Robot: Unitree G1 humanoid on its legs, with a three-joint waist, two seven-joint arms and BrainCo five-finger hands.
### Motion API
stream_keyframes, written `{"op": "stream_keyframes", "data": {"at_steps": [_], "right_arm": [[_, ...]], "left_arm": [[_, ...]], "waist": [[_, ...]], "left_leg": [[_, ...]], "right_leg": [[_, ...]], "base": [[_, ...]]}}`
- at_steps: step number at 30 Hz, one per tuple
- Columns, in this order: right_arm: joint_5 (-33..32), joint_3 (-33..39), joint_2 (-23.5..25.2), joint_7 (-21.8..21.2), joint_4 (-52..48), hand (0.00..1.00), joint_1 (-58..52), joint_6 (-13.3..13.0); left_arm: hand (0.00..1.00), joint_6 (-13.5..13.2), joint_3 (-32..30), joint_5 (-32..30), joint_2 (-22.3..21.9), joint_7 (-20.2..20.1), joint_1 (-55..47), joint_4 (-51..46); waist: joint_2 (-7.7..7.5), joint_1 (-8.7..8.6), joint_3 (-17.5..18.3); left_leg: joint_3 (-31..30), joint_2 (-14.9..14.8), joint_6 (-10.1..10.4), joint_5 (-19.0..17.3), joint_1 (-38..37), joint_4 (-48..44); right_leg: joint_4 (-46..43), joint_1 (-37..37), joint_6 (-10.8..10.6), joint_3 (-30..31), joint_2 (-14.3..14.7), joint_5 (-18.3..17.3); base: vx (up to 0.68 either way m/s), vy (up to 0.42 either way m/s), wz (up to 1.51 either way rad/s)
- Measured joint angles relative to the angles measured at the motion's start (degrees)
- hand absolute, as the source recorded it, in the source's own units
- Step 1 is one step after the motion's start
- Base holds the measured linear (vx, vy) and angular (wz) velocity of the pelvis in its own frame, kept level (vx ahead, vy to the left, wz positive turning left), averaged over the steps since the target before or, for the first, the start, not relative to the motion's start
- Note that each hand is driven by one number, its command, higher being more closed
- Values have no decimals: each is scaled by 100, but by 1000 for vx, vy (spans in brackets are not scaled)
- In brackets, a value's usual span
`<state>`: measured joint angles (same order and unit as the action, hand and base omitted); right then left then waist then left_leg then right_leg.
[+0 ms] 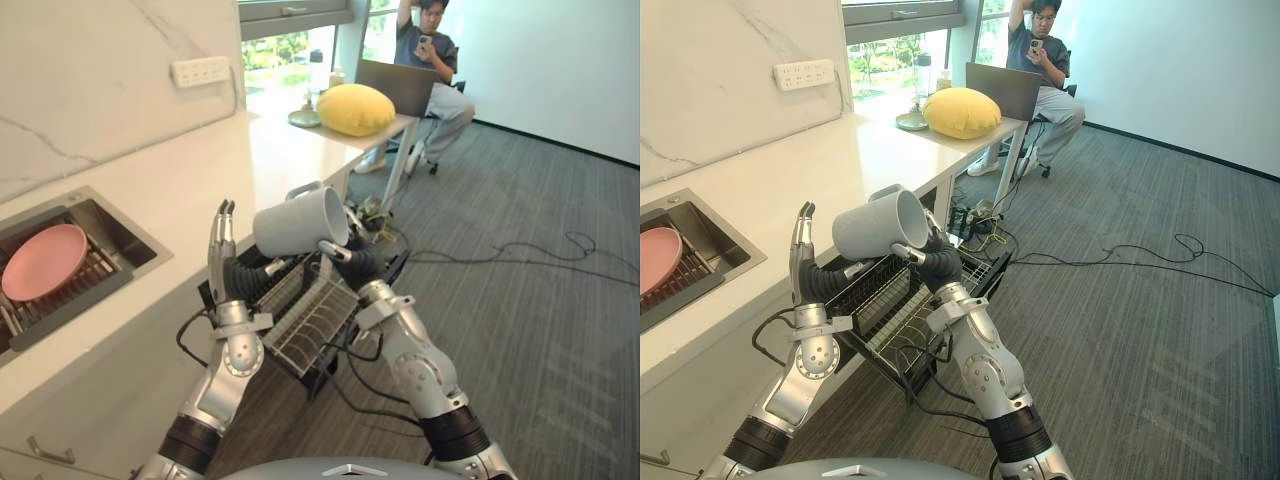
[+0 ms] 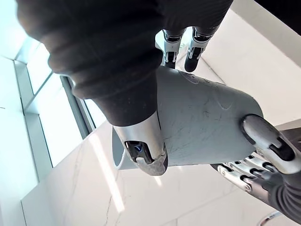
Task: Walk over to the sink, pick up the cup, carry it to the dishwasher, place the cup inside the dishwasher, then close the dishwasher door
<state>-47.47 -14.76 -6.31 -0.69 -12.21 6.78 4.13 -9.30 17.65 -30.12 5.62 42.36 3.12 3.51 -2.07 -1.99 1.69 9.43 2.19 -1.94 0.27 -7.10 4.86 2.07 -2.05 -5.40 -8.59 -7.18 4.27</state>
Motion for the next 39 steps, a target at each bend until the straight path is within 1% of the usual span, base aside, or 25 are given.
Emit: {"op": "stream_keyframes", "data": {"at_steps": [1,6,13,14,17,24,27,30,33,34,37,39], "right_arm": [[-3,42,6,2,0,100,0,-48],[-4,173,17,-1,0,100,-26,-121],[-55,193,17,-7,0,100,-148,-143],[-55,194,17,-7,0,100,-148,-177],[-55,196,17,-5,0,100,-148,-271],[-54,242,23,4,0,100,-150,-284],[-46,492,126,15,0,100,-185,-334],[-29,692,125,70,0,100,-214,-397],[64,891,125,85,0,100,-396,-408],[68,933,124,85,12,100,-486,-407],[80,1101,121,85,350,100,-652,-406],[172,1172,119,87,520,100,-679,-403]], "left_arm": [[100,0,-16,20,0,0,0,0],[100,-2,-203,64,-10,18,-3,1],[100,-72,-203,57,-4,17,-3,1],[0,-72,-202,58,-4,18,-3,2],[0,-72,-201,58,-4,63,-3,3],[0,-83,-276,78,-8,148,-36,70],[0,-85,-437,184,-10,147,-117,107],[0,-95,-589,327,-17,90,-258,170],[0,-148,-635,460,-12,-159,-437,170],[0,-203,-637,523,-12,-248,-512,170],[0,-380,-616,676,-18,-702,-789,171],[0,-505,-613,775,-9,-882,-937,172]], "waist": [[1,-2,1],[4,0,2],[4,1,3],[4,-1,3],[4,3,3],[4,1,3],[4,2,3],[3,0,3],[2,10,4],[2,7,4],[1,7,4],[2,8,3]], "left_leg": [[1,-1,1,3,0,0],[1,-5,4,14,1,2],[0,-7,5,16,8,2],[-1,-8,5,16,9,2],[-4,-9,4,16,12,1],[-9,-10,4,18,12,2],[-14,-10,6,19,11,2],[-19,-10,5,19,11,2],[-60,-10,6,22,15,2],[-92,-9,6,26,23,2],[-154,-9,11,45,53,2],[-168,-10,12,52,68,2]], "right_leg": [[0,1,4,0,0,3],[1,0,11,-2,1,8],[6,2,12,-6,1,9],[8,3,12,-6,2,10],[10,2,9,-10,3,11],[10,0,9,-12,3,12],[10,-3,9,-18,3,12],[11,-6,8,-24,1,11],[12,-20,4,-71,-3,9],[12,-28,0,-122,-11,7],[14,-25,-6,-165,-12,10],[17,-19,-5,-172,-11,11]], "base": [[0,0,0],[0,0,0],[0,0,0],[0,0,0],[0,0,0],[0,0,0],[0,0,0],[0,0,0],[0,0,6],[1,-3,13],[-1,-9,10],[-9,-7,5]]}}
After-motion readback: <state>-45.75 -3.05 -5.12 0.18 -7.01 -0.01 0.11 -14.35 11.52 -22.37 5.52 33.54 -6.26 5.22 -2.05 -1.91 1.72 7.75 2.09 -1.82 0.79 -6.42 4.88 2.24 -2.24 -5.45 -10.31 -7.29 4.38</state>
